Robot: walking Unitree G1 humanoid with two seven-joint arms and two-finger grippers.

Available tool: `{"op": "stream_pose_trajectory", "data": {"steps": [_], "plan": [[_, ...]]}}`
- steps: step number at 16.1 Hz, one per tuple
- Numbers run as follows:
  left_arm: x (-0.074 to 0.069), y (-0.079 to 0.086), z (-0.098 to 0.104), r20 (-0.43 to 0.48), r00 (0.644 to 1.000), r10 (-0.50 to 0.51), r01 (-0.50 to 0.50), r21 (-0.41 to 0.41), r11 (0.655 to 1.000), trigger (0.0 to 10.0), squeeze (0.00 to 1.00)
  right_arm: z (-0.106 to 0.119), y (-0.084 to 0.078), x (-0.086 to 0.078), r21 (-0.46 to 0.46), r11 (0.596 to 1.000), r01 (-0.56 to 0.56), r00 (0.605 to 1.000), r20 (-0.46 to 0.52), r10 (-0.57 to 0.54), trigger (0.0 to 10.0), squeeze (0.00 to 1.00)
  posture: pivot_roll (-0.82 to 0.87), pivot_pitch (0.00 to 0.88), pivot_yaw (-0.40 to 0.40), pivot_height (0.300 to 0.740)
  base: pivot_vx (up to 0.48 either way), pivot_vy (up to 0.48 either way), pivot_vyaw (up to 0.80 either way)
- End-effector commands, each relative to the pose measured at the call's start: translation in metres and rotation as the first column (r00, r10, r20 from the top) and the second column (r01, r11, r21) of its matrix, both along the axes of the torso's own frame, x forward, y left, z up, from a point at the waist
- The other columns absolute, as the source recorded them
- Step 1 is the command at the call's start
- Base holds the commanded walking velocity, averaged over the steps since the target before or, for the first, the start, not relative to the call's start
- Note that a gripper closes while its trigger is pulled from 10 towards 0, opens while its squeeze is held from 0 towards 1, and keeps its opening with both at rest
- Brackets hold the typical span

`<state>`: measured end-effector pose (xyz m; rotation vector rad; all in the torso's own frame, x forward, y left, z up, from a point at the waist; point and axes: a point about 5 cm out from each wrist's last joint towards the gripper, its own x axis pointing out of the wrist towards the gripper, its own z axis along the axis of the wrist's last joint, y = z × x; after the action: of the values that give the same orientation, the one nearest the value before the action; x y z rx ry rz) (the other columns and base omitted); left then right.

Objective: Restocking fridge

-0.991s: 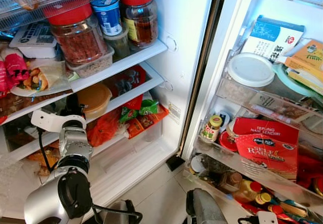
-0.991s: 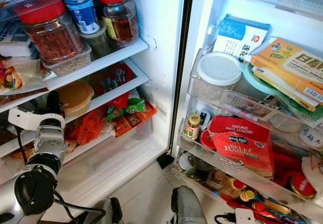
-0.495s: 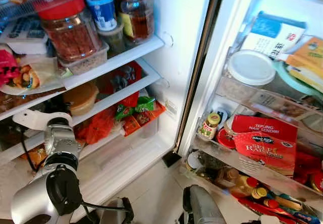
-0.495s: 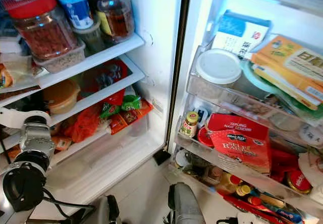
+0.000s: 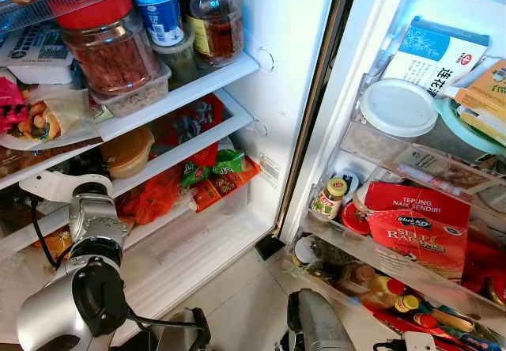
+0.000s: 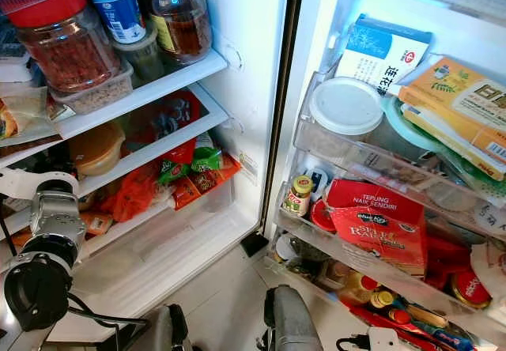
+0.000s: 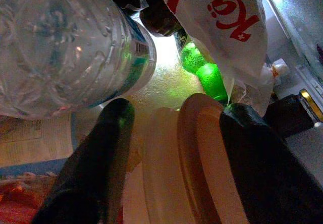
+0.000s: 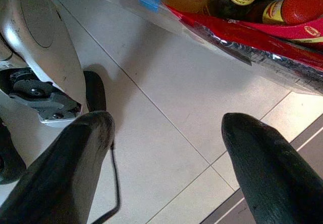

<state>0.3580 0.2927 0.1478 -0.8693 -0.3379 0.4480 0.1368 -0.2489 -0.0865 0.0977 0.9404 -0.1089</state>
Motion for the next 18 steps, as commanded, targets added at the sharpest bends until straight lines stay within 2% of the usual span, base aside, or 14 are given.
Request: {"op": "stream_pose_trajectory", "data": {"steps": [1,4,5,7,12,18], "plan": [[0.001,0.003,0.006,0.009,1.000,0.007,-0.007,0.023,1.000,10.0,1.00,-0.003,0.000,-0.009,0.002,1.000,0.007,1.000,-0.026,-0.006,10.0,0.00,-0.22,0.200,-0.018,0.616,0.000,0.000,0.00],[0.001,0.003,0.006,0.009,1.000,0.007,-0.007,0.024,1.000,10.0,1.00,-0.003,0.000,-0.009,0.002,1.000,0.007,1.000,-0.026,-0.006,10.0,0.00,-0.22,0.200,-0.018,0.616,0.000,0.000,0.00],[-0.005,-0.004,-0.001,0.053,0.998,-0.039,0.036,0.048,0.998,10.0,0.00,-0.004,0.003,-0.008,0.010,1.000,0.005,1.000,-0.021,-0.004,10.0,0.00,-0.20,0.172,0.002,0.616,0.000,0.000,0.00],[-0.010,-0.012,-0.004,0.080,0.993,-0.082,0.076,0.075,0.994,10.0,0.00,-0.004,0.005,-0.007,0.016,1.000,0.003,1.000,-0.019,-0.003,10.0,0.00,-0.19,0.161,0.009,0.616,0.000,0.000,0.00],[-0.019,-0.025,-0.006,0.100,0.989,-0.110,0.103,0.072,0.992,10.0,0.00,-0.003,0.006,-0.004,0.022,1.000,0.000,1.000,-0.013,0.001,10.0,0.00,-0.18,0.143,0.015,0.616,0.000,0.000,0.00],[-0.038,-0.032,-0.014,0.053,0.990,-0.133,0.130,0.051,0.990,10.0,0.00,-0.003,0.008,-0.001,0.027,1.000,0.000,1.000,-0.006,0.000,10.0,0.00,-0.17,0.153,0.021,0.616,0.000,0.000,0.00]]}}
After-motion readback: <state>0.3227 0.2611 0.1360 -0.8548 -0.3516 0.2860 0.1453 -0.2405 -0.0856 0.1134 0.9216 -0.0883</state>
